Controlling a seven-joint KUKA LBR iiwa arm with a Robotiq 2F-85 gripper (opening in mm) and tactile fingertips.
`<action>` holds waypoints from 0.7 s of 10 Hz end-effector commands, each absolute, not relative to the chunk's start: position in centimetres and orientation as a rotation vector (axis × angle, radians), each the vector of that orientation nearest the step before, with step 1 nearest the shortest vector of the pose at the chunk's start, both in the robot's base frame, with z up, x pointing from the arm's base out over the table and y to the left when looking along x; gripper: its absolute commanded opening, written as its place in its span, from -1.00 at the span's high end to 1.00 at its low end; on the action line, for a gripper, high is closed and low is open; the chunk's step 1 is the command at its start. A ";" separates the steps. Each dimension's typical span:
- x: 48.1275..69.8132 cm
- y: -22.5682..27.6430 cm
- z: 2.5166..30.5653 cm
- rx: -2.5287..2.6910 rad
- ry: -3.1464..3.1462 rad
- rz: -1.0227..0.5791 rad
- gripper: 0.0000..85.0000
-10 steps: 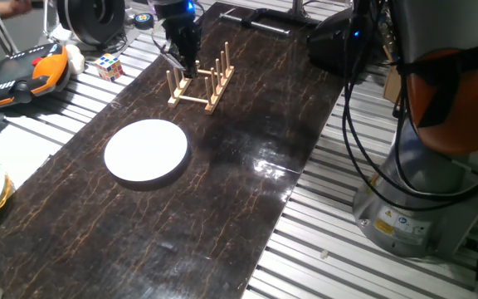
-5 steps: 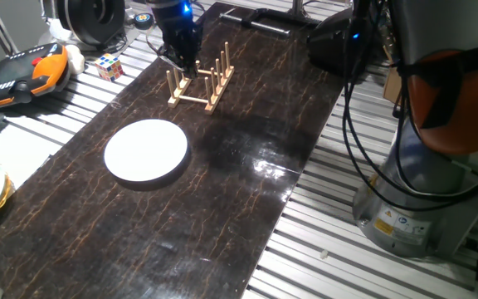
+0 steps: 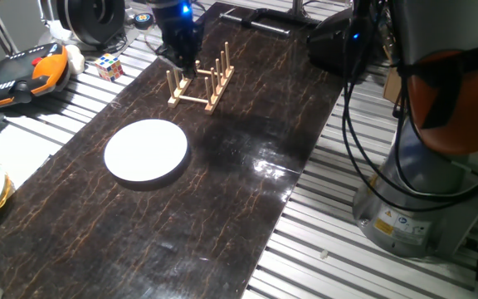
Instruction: Put the dish on the dish rack
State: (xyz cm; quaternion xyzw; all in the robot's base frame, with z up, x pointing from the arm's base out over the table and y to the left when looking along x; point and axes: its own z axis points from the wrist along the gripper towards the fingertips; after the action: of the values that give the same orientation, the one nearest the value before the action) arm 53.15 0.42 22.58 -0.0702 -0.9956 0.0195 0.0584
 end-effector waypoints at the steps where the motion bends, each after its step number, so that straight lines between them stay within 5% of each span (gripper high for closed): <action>1: 53.9 0.4 22.2 -0.220 -3.013 0.060 0.26; 7: 59.0 0.1 15.2 -0.184 -3.039 -0.070 0.11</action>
State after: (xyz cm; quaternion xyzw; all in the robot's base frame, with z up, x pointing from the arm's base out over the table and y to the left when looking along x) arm 59.12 0.10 15.88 -0.0602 -0.9968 -0.0237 0.0468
